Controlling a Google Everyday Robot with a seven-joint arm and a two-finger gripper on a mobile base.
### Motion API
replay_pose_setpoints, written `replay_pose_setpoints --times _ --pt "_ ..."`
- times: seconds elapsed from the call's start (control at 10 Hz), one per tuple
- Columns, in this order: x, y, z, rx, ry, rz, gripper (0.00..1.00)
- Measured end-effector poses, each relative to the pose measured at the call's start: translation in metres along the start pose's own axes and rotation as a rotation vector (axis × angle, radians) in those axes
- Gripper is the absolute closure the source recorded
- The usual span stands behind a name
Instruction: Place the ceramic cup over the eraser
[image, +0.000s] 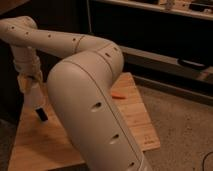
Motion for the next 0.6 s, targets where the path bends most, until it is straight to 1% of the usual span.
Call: replay_pose_setpoints --times 0.3,0.6 --pt "-0.008 -0.001 -0.001 -0.003 -0.012 -0.018 1.0" --pt "-0.014 -0.007 -0.002 0.002 -0.013 -0.029 1.0"
